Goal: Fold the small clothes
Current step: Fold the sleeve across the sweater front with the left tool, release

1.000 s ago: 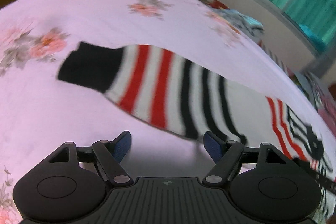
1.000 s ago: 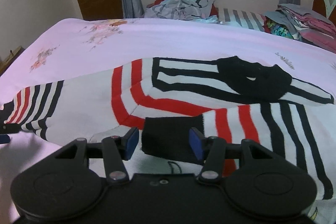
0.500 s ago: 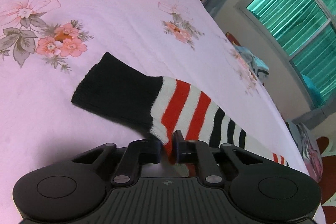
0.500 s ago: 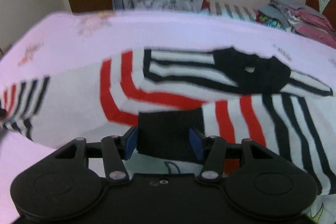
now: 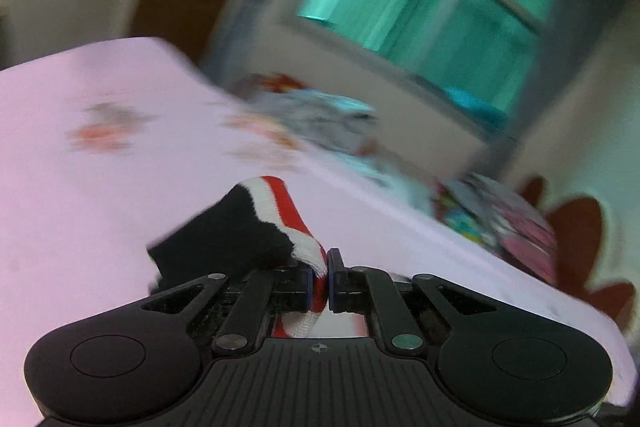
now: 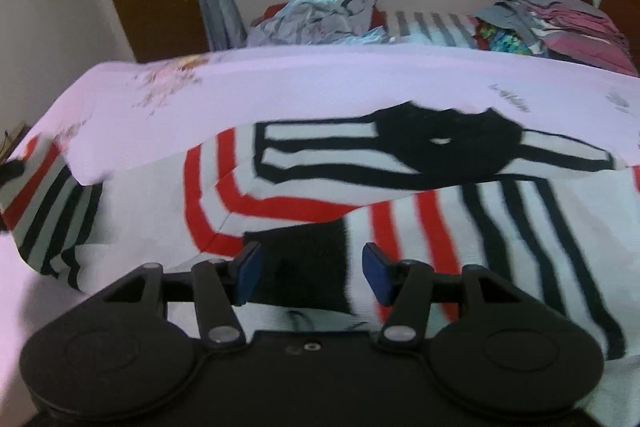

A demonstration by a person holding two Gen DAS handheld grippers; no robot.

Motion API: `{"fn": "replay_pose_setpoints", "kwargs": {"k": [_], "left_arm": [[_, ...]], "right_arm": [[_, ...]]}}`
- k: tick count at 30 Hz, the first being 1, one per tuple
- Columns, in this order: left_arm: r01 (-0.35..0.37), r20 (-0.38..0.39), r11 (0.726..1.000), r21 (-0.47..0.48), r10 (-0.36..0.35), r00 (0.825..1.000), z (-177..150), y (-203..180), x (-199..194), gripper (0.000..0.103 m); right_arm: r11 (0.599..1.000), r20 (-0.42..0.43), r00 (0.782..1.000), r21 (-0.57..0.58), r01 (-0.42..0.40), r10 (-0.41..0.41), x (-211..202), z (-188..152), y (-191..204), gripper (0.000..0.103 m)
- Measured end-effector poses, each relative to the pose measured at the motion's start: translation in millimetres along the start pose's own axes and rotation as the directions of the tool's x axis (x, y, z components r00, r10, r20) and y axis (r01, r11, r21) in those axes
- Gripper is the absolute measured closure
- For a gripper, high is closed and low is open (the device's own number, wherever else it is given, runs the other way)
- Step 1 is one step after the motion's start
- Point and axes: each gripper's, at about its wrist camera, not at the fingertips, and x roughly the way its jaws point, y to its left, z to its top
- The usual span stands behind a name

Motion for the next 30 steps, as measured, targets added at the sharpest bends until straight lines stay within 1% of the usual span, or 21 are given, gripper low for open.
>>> {"fn": "replay_pose_setpoints", "kwargs": {"k": [2, 3, 5, 6, 8, 9, 10, 11, 12, 14, 15, 16, 17, 18, 19, 22, 23, 25, 27, 29, 30], "left_arm": [[0.079, -0.046, 0.995, 0.065, -0.076, 0.996, -5, -37, 16, 0.097], [0.118, -0.075, 0.987, 0.104, -0.111, 0.991, -11, -58, 25, 0.097], [0.203, -0.171, 0.963, 0.178, -0.173, 0.970, -29, -97, 44, 0.097], [0.227, -0.208, 0.952, 0.205, -0.185, 0.961, -38, -110, 52, 0.097], [0.294, -0.330, 0.918, 0.266, -0.199, 0.923, -62, -139, 72, 0.097], [0.291, -0.361, 0.915, 0.279, -0.181, 0.915, -71, -148, 74, 0.097], [0.305, -0.403, 0.903, 0.303, -0.169, 0.899, -79, -157, 79, 0.096], [0.311, -0.424, 0.896, 0.318, -0.158, 0.892, -86, -163, 78, 0.096], [0.312, -0.424, 0.894, 0.320, -0.159, 0.892, -92, -165, 70, 0.096], [0.313, -0.421, 0.895, 0.316, -0.164, 0.892, -90, -164, 60, 0.084], [0.304, -0.411, 0.897, 0.320, -0.158, 0.898, -89, -166, 49, 0.063], [0.286, -0.393, 0.901, 0.325, -0.147, 0.908, -86, -160, 42, 0.045], [0.262, -0.367, 0.908, 0.327, -0.134, 0.920, -83, -154, 33, 0.041], [0.235, -0.339, 0.915, 0.328, -0.118, 0.933, -80, -145, 23, 0.039], [0.207, -0.318, 0.922, 0.328, -0.098, 0.943, -77, -135, 14, 0.039], [0.121, -0.271, 0.933, 0.338, -0.027, 0.962, -72, -104, 0, 0.039], [0.092, -0.261, 0.936, 0.339, 0.000, 0.965, -71, -92, -3, 0.039], [0.032, -0.250, 0.944, 0.329, 0.055, 0.967, -70, -70, -9, 0.039], [-0.012, -0.255, 0.948, 0.317, 0.097, 0.962, -74, -52, -9, 0.039], [-0.039, -0.258, 0.946, 0.323, 0.128, 0.958, -82, -41, -7, 0.039], [-0.052, -0.254, 0.942, 0.331, 0.142, 0.957, -86, -38, -4, 0.039]], "right_arm": [[1.000, 0.014, 1.000, 0.019, 0.016, -0.016, -10, 0, -13, 0.049], [0.999, 0.019, 1.000, 0.030, 0.024, -0.024, -13, -1, -20, 0.049], [0.998, 0.024, 0.999, 0.052, 0.046, -0.048, -21, -3, -35, 0.049], [0.996, 0.023, 0.998, 0.063, 0.058, -0.059, -25, -6, -43, 0.048], [0.993, 0.022, 0.996, 0.089, 0.079, -0.081, -31, -10, -57, 0.047], [0.991, 0.020, 0.996, 0.102, 0.089, -0.092, -35, -12, -65, 0.046], [0.989, 0.018, 0.995, 0.112, 0.093, -0.096, -38, -14, -70, 0.043], [0.988, 0.017, 0.995, 0.120, 0.094, -0.096, -40, -16, -75, 0.042], [0.987, 0.019, 0.995, 0.128, 0.094, -0.098, -43, -16, -79, 0.041], [0.987, 0.026, 0.995, 0.134, 0.087, -0.091, -45, -17, -82, 0.041], [0.988, 0.029, 0.996, 0.134, 0.081, -0.086, -45, -16, -82, 0.040], [0.989, 0.031, 0.996, 0.132, 0.073, -0.078, -44, -15, -81, 0.038], [0.990, 0.034, 0.997, 0.129, 0.059, -0.064, -43, -14, -77, 0.037], [0.992, 0.035, 0.998, 0.120, 0.041, -0.045, -40, -13, -71, 0.034], [0.994, 0.035, 0.999, 0.109, 0.026, -0.030, -39, -11, -65, 0.032], [0.999, 0.025, 0.999, 0.051, -0.021, 0.020, -29, -8, -40, 0.029], [0.999, 0.017, 0.999, 0.033, -0.034, 0.034, -24, -8, -31, 0.028], [0.999, -0.001, 0.999, -0.011, -0.047, 0.047, -13, -8, -15, 0.026], [0.997, -0.021, 0.999, -0.069, -0.025, 0.024, 0, -9, 1, 0.026], [0.994, -0.029, 1.000, -0.111, -0.003, 0.000, 12, -9, 11, 0.027], [0.992, -0.033, 0.999, -0.125, 0.005, -0.009, 17, -8, 15, 0.029]]}}
